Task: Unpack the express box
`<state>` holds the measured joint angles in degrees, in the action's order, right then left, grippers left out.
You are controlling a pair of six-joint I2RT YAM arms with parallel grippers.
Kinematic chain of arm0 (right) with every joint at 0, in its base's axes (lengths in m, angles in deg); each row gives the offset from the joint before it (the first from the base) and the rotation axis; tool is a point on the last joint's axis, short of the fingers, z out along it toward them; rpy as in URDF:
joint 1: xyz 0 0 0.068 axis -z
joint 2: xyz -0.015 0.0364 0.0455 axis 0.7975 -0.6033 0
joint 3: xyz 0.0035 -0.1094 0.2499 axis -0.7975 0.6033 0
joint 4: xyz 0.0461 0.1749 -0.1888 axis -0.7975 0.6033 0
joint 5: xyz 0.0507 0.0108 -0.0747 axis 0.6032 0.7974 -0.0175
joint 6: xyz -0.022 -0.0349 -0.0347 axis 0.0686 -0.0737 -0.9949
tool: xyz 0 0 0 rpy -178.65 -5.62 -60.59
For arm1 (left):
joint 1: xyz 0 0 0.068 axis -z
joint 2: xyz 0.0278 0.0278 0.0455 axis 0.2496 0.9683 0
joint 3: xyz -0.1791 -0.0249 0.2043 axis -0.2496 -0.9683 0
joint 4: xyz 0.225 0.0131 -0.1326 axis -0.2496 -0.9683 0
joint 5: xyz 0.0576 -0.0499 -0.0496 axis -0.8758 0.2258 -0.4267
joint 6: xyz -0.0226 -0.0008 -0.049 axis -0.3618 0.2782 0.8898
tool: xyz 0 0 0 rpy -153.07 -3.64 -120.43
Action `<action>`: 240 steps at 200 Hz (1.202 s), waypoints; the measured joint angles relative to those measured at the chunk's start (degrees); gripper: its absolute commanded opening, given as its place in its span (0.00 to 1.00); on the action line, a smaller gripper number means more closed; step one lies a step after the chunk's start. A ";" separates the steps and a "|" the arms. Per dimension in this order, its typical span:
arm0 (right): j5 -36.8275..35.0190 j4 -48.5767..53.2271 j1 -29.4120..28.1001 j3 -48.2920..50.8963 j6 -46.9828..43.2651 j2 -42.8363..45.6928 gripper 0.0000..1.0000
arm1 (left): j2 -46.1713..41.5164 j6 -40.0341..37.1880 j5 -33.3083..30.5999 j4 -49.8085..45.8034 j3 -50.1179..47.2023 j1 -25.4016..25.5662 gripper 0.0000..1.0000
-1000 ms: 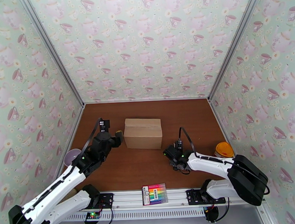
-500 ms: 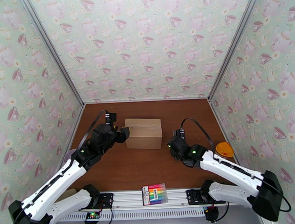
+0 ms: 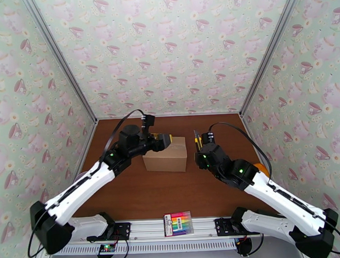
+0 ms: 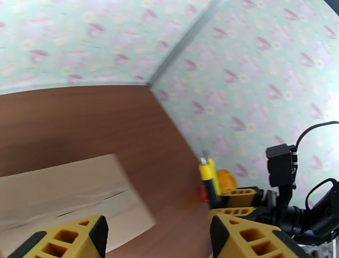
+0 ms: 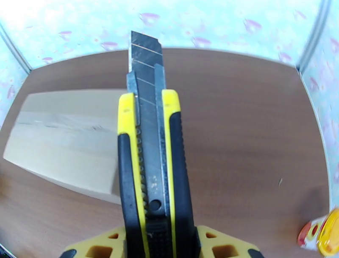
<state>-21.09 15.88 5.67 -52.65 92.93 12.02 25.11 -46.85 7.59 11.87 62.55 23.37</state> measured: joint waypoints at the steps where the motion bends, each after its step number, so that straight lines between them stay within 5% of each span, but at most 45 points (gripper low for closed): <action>1: 0.00 -0.09 0.00 -0.09 -0.24 -0.11 0.32 | 0.37 0.17 0.31 0.24 0.15 0.07 0.70; 76: 1.70 -3.82 0.00 -3.87 -5.97 -3.39 0.32 | 11.10 6.86 9.86 8.70 5.75 2.62 0.68; 240: 5.01 -5.81 0.00 -5.95 -7.80 -5.57 0.32 | 18.88 11.67 12.35 13.73 10.08 2.84 0.53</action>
<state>-16.09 10.06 5.67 -58.59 85.13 6.44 44.00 -35.17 19.94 25.59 72.62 26.21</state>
